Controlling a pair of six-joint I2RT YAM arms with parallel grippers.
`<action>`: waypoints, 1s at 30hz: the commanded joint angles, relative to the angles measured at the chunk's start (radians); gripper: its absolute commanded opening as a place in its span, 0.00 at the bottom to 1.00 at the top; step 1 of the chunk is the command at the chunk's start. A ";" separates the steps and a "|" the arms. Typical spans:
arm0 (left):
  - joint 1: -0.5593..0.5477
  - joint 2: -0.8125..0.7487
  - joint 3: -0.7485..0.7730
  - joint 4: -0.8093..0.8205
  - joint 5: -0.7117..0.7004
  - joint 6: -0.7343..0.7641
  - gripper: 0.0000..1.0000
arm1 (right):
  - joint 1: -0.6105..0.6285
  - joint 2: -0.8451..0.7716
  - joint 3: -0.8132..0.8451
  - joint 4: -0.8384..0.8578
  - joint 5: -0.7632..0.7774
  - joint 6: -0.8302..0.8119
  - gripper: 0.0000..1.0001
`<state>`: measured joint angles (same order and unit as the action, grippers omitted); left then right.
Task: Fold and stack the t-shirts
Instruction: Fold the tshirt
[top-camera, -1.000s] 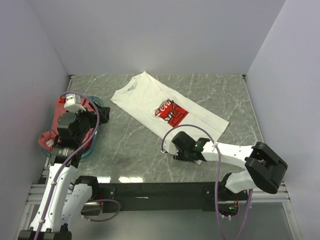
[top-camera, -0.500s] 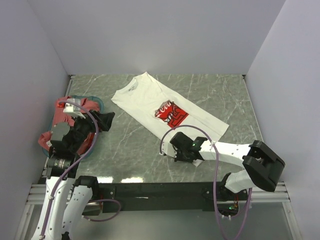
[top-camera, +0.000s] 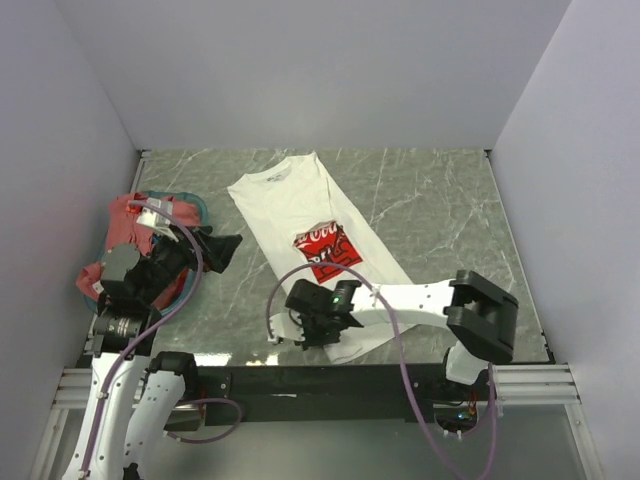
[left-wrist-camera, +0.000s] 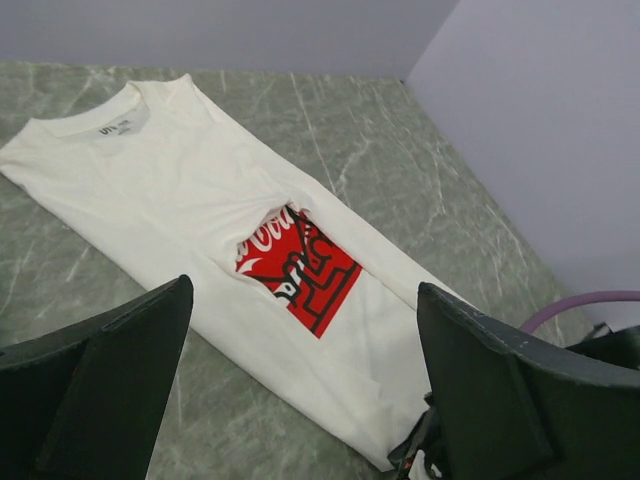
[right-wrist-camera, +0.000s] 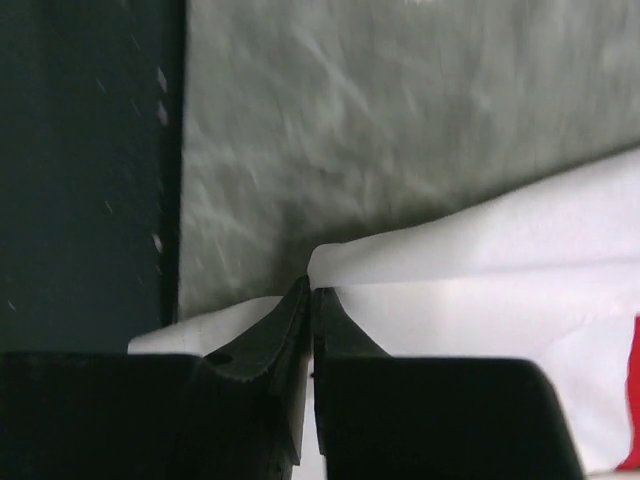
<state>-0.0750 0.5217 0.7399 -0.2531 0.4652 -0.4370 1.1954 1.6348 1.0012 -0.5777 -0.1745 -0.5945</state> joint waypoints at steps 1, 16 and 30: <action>0.004 0.015 0.064 -0.001 0.118 0.059 0.99 | 0.018 0.049 0.098 -0.020 -0.115 0.013 0.16; -0.126 0.136 0.001 0.100 0.385 0.030 0.96 | -0.581 -0.516 0.039 -0.202 -0.376 -0.257 0.95; -1.171 0.541 0.013 0.060 -0.446 0.129 0.74 | -1.231 -0.508 -0.147 -0.509 -0.809 -0.999 0.91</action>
<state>-1.1206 1.0256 0.7479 -0.2359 0.2699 -0.3496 -0.0109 1.0763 0.8333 -0.8444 -0.8913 -1.2526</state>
